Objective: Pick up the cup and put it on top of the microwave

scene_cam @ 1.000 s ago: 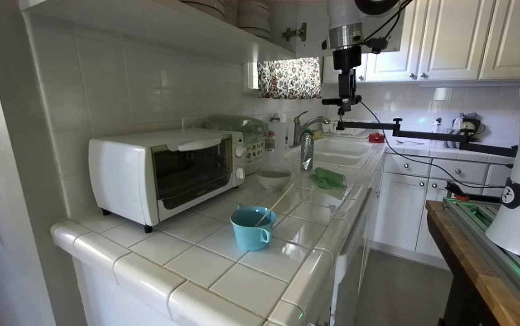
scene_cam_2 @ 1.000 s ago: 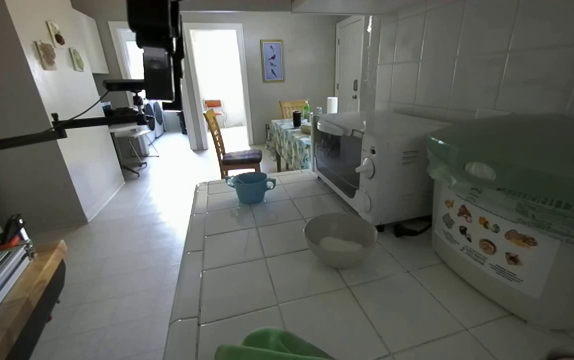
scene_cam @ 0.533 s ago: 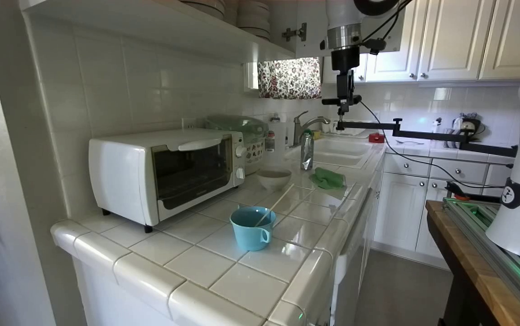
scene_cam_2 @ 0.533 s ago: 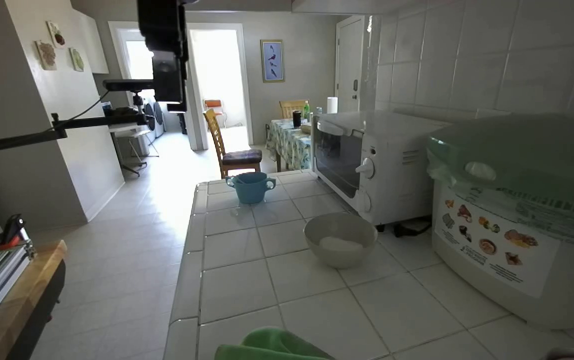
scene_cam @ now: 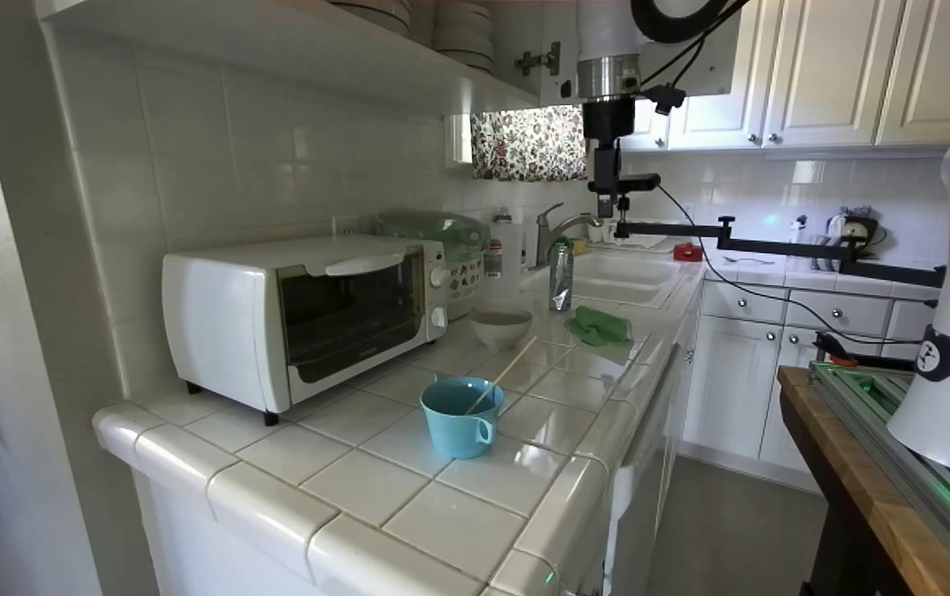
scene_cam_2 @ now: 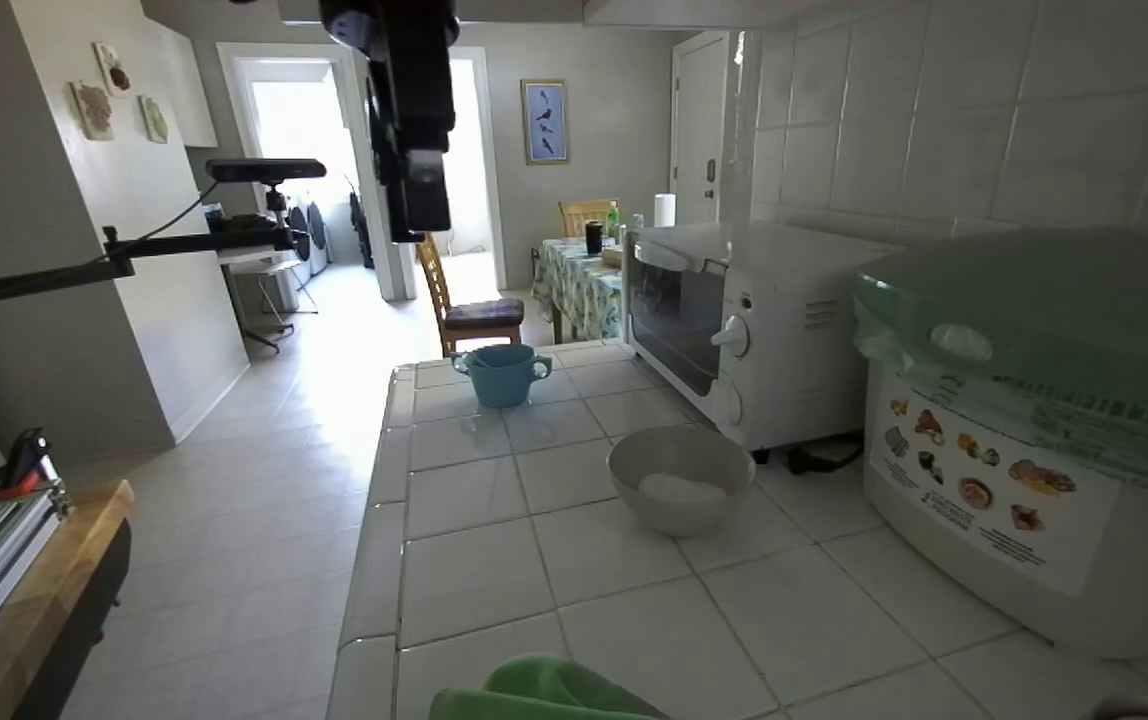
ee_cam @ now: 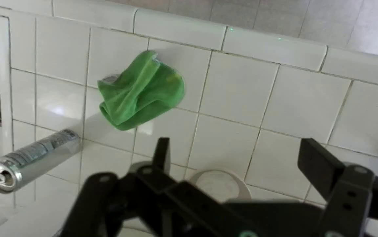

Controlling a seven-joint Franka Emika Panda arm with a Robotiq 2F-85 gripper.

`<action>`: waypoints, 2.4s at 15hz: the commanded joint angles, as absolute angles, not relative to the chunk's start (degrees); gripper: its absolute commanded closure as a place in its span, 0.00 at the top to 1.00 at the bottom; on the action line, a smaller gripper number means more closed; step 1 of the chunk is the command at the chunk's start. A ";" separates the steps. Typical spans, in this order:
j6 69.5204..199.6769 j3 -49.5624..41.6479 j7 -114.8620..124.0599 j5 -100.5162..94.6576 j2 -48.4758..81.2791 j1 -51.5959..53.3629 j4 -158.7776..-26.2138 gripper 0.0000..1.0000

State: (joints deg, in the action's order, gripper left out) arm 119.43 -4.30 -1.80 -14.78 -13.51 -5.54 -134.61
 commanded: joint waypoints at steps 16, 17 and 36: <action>122.17 0.94 6.21 -14.71 -5.76 -0.69 -132.16 1.00; 122.16 0.59 7.69 -15.82 -6.49 -1.28 -132.60 1.00; 140.42 6.92 49.05 -2.57 8.98 7.78 -129.38 1.00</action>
State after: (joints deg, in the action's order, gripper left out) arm 138.47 7.25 45.78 -3.91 4.41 6.72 -132.58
